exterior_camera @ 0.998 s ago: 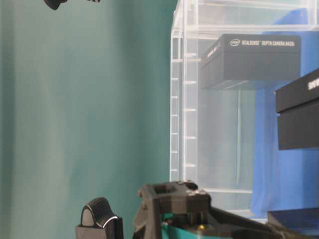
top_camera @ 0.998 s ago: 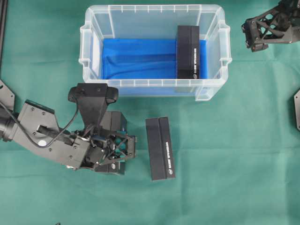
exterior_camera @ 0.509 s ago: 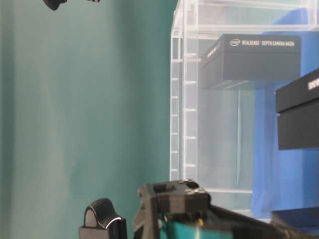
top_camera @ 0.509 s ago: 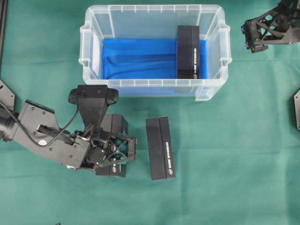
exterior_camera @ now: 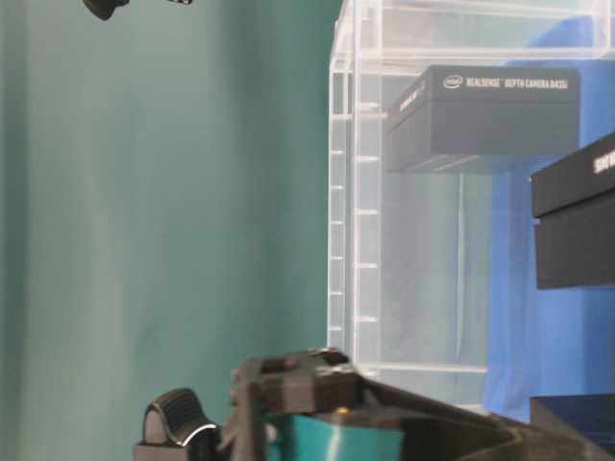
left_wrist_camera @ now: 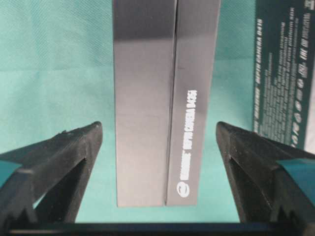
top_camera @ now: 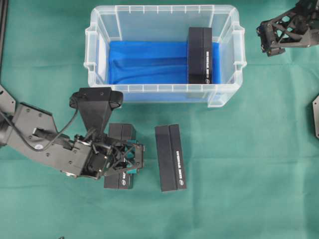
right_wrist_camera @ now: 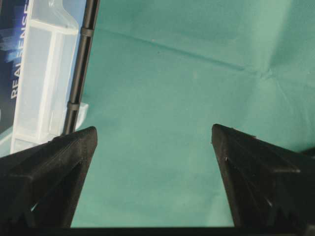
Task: Take out the box from the case.
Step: 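Open the left gripper and retract the left arm to the left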
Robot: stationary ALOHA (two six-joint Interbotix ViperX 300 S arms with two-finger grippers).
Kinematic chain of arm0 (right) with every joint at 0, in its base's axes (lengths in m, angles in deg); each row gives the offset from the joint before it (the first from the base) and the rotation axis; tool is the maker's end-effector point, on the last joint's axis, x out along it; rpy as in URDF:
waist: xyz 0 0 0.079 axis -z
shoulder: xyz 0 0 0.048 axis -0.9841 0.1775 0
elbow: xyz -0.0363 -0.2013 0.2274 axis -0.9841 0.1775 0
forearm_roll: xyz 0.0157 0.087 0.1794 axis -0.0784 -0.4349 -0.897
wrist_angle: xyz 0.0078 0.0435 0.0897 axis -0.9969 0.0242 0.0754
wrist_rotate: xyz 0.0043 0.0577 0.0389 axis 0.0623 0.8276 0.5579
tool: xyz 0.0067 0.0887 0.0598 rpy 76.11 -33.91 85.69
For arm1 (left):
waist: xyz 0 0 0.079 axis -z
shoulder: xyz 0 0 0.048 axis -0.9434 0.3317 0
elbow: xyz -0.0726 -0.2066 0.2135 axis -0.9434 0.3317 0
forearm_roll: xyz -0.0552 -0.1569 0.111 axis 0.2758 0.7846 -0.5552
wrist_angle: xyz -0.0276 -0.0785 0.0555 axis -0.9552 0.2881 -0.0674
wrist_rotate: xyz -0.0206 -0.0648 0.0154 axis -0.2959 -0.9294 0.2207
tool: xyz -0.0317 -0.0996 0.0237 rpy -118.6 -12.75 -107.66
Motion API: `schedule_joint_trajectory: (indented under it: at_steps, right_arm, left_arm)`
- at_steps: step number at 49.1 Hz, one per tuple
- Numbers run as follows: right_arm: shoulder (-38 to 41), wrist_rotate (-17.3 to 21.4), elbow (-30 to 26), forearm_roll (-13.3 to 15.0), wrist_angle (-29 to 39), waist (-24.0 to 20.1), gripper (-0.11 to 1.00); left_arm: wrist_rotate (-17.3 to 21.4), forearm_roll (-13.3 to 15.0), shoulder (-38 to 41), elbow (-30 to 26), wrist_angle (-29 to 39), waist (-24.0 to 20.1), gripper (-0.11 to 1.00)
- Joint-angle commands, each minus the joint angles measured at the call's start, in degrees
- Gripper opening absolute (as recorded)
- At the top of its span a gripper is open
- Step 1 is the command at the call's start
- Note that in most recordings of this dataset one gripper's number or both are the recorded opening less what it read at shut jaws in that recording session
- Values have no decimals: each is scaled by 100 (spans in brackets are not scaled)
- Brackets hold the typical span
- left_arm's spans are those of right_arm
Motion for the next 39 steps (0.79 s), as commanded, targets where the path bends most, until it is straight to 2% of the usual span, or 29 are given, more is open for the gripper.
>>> schedule_joint_trajectory:
  at_steps: [1, 7, 25, 39]
  right_arm:
    - [-88, -9, -62, 18, 0, -9, 92]
    - [-88, -9, -62, 18, 0, -9, 92]
    - [-88, -9, -62, 18, -18, -9, 92]
    - [-88, -9, -62, 18, -9, -9, 92]
  left_arm:
    - [0, 0, -272, -167, 9, -26, 94]
    - [9, 9, -431, -264, 132, -26, 94]
    - [44, -132, -1046, -1116, 1767, -53, 94]
    - [439, -149, -1169, -1617, 1995, -158, 93]
